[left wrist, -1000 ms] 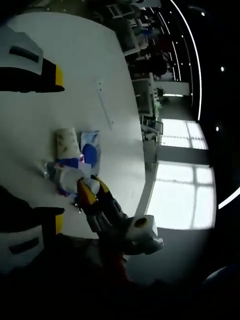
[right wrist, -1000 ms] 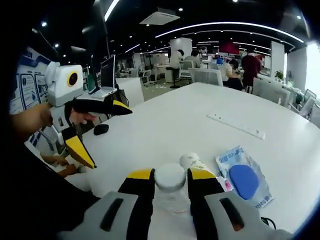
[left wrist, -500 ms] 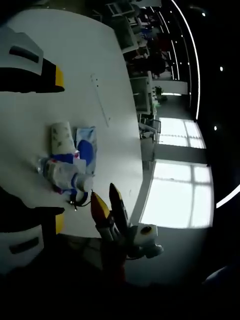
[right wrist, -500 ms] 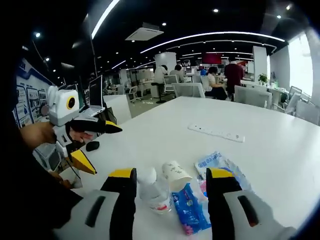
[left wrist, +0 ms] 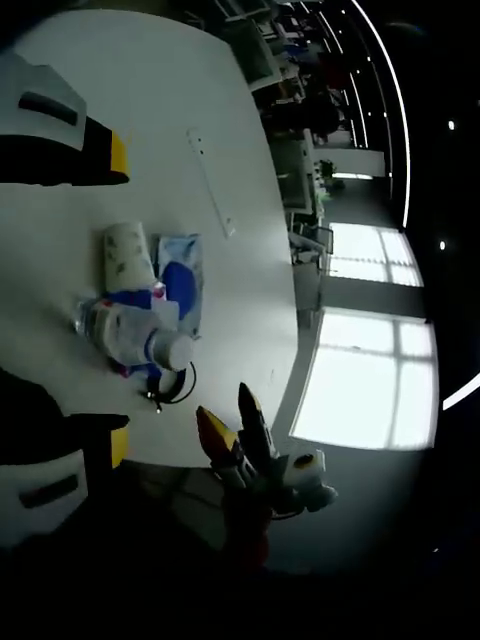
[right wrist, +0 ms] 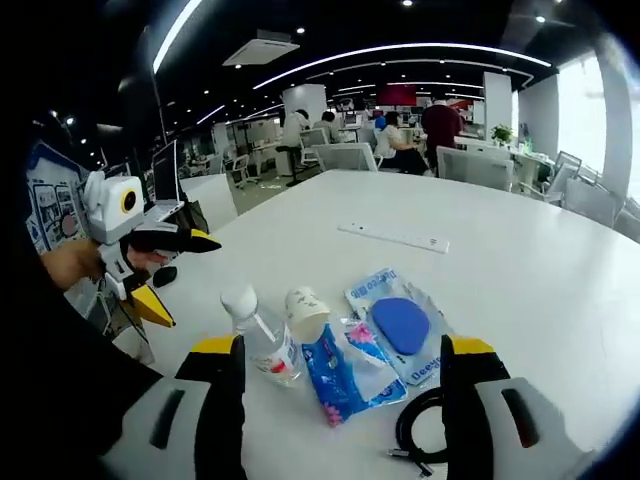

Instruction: Arrange the tabletop items into an orderly group along one side of the table until the central work area is clear of visible clutter.

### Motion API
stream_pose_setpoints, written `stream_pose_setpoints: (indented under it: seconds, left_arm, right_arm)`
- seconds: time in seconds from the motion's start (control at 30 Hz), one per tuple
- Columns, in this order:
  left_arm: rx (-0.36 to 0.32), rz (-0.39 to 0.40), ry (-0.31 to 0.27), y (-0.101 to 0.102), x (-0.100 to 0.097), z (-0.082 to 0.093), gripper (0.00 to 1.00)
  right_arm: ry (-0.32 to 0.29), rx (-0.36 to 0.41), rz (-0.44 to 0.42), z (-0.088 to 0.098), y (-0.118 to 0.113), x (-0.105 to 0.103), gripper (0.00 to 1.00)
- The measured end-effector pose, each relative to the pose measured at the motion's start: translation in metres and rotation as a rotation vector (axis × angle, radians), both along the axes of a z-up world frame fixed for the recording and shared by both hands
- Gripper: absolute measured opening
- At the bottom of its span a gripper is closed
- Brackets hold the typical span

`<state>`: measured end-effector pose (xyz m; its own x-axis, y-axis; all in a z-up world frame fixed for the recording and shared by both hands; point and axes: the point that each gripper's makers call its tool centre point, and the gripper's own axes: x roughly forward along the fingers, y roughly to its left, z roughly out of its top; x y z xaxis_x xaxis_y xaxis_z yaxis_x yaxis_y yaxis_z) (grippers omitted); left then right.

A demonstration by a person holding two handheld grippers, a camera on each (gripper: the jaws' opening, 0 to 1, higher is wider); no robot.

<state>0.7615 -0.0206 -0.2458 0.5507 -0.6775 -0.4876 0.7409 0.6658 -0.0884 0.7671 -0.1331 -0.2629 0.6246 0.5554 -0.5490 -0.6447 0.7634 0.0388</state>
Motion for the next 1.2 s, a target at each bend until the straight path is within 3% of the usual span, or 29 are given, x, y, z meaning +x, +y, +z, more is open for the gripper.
stream_pose_setpoints:
  seconds: [0.13,0.17,0.23,0.3,0.37,0.57,0.63,0.9,1.0,1.2]
  left_arm:
    - [-0.002,-0.025,-0.025,-0.010,0.000,0.005,0.92]
    - [-0.004,-0.031,-0.026,-0.013,-0.001,0.005,0.92]
    - [-0.018,-0.031,-0.031,-0.021,0.000,0.007,0.91]
    - [-0.027,-0.030,-0.033,-0.025,0.002,0.009,0.89]
    - [-0.019,-0.042,-0.024,-0.034,0.002,0.006,0.88]
    - [0.048,-0.128,0.059,-0.063,-0.005,-0.022,0.83]
    - [0.071,-0.167,0.059,-0.081,-0.008,-0.020,0.80]
    - [0.062,-0.209,0.062,-0.109,-0.010,-0.016,0.72]
    - [0.023,-0.241,0.041,-0.123,-0.007,-0.011,0.66]
    - [0.012,-0.269,0.007,-0.136,-0.007,-0.008,0.55]
  right_arm:
    - [0.032,0.036,-0.017,-0.002,0.002,-0.007,0.84]
    - [0.008,0.085,-0.051,0.007,-0.002,-0.004,0.85]
    - [-0.034,0.117,-0.124,0.026,-0.030,-0.006,0.86]
    - [-0.066,0.126,-0.166,0.034,-0.050,-0.009,0.88]
    - [-0.054,0.094,-0.210,0.034,-0.076,-0.014,0.91]
    - [0.083,0.035,-0.303,0.010,-0.134,-0.033,0.93]
    - [0.134,0.016,-0.329,-0.002,-0.149,-0.038,0.93]
    - [0.187,0.001,-0.400,-0.014,-0.174,-0.042,0.92]
    - [0.207,0.003,-0.431,-0.023,-0.183,-0.048,0.91]
    - [0.229,0.003,-0.448,-0.032,-0.186,-0.054,0.90]
